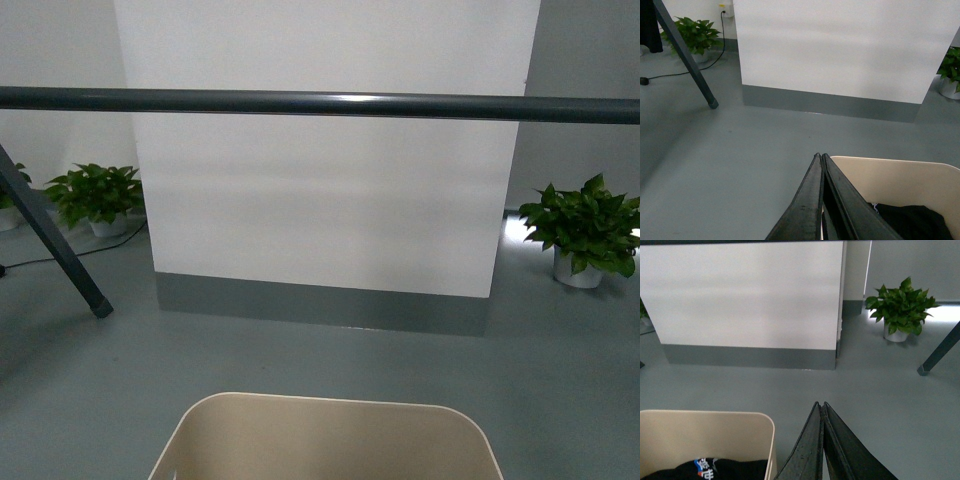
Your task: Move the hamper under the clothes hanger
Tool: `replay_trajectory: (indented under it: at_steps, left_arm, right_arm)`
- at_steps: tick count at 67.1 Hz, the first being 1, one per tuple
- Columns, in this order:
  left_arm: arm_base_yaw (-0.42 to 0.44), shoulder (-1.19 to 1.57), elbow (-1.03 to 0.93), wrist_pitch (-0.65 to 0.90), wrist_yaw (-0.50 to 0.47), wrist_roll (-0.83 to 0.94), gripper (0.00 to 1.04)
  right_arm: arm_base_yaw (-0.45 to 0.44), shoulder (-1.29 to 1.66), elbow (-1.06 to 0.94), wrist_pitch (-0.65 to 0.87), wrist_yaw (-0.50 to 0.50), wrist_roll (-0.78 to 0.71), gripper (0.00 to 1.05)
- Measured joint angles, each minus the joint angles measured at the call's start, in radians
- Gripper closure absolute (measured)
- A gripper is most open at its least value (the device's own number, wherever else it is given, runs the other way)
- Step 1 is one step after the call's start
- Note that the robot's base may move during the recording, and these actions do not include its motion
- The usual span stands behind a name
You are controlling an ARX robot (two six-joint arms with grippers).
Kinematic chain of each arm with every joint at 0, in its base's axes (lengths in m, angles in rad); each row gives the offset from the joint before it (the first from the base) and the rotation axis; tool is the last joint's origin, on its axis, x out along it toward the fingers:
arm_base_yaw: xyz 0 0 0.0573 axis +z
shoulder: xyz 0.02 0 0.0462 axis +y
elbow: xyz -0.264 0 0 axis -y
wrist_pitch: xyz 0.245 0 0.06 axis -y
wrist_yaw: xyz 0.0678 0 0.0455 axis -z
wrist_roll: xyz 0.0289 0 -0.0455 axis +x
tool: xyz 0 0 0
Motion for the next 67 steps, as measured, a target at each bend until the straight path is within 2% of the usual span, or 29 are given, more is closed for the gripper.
replay_trajectory:
  at_steps: [11, 19, 67]
  left_arm:
    - [0.0, -0.08, -0.024, -0.055, 0.0, 0.0, 1.01]
    - [0.0, -0.101, -0.064, -0.026, 0.0, 0.001, 1.01]
    - [0.0, -0.466, -0.067, -0.37, 0.0, 0.002, 1.01]
  right_arm:
    - [0.0, -0.1, -0.01, -0.083, -0.002, 0.0, 1.03]
    - [0.0, -0.173, -0.012, -0.148, -0.002, 0.0, 1.03]
    - [0.0, -0.521, -0.015, -0.478, -0.002, 0.0, 1.03]
